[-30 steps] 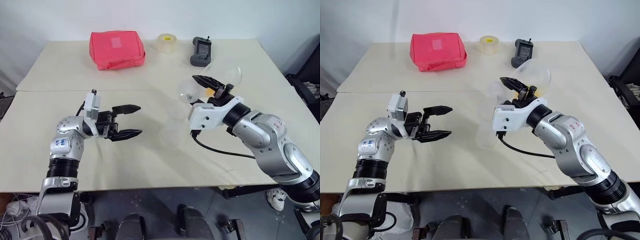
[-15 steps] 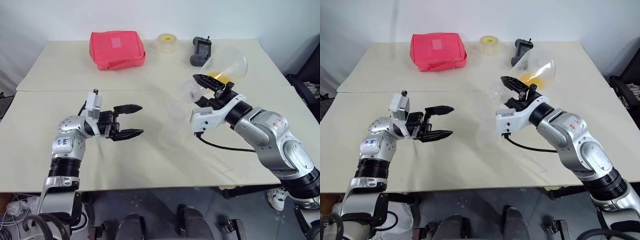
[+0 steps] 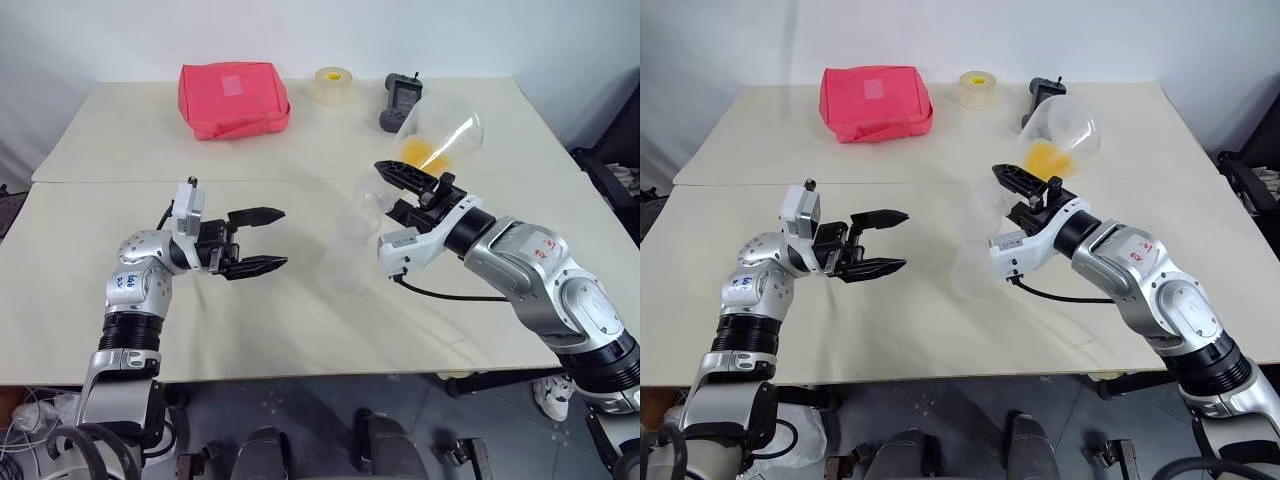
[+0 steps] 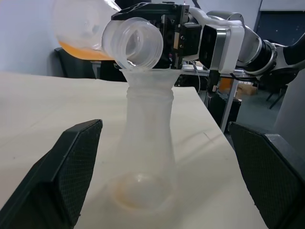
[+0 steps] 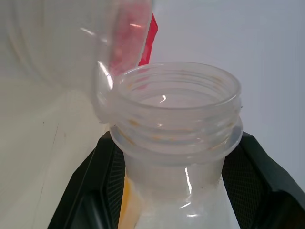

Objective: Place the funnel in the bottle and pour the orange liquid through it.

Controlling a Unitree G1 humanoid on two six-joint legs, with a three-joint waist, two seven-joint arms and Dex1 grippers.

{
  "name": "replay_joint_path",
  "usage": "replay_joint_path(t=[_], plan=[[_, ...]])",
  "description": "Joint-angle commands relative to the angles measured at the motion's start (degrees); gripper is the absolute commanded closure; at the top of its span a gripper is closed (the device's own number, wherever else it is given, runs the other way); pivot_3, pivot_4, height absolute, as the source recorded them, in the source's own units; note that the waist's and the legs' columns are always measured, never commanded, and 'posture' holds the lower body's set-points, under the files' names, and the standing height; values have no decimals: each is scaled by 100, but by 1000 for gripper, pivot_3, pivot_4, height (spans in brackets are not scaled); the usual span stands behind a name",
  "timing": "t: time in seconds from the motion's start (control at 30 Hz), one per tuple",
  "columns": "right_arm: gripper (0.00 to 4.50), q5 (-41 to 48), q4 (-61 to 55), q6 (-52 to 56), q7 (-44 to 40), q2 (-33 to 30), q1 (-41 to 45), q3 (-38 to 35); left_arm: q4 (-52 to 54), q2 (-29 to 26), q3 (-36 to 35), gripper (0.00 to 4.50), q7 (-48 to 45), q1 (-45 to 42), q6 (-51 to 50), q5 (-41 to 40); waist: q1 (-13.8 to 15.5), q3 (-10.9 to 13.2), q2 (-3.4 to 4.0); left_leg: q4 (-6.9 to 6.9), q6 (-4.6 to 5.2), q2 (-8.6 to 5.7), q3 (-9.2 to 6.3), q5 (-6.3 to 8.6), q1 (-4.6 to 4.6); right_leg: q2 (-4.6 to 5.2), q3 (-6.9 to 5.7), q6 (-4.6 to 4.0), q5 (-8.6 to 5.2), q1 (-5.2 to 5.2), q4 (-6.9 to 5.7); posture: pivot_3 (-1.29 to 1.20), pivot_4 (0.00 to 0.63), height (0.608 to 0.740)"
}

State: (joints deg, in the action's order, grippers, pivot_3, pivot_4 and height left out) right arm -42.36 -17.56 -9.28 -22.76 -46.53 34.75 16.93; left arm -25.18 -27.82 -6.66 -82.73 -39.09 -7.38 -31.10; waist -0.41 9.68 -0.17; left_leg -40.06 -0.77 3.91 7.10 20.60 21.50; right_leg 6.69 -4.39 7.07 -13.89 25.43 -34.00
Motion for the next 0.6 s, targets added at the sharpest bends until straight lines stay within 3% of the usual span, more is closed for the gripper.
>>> replay_joint_path(t=[0.03, 0.6], plan=[[2075, -130, -56, -193, 185, 3, 188, -370, 92, -13, -21, 0, -47, -97, 67, -1, -3, 0, 0, 0, 0, 0, 0, 0, 0, 0, 0, 0, 0, 0, 0, 0, 150, 740], [2075, -394, 189, -826, 357, 27, 379, -469, 78, -5, -22, 0, -30, -126, 71, 8, -48, 0, 0, 0, -2, 0, -1, -1, -1, 0, 0, 1, 0, 0, -2, 0, 150, 740]])
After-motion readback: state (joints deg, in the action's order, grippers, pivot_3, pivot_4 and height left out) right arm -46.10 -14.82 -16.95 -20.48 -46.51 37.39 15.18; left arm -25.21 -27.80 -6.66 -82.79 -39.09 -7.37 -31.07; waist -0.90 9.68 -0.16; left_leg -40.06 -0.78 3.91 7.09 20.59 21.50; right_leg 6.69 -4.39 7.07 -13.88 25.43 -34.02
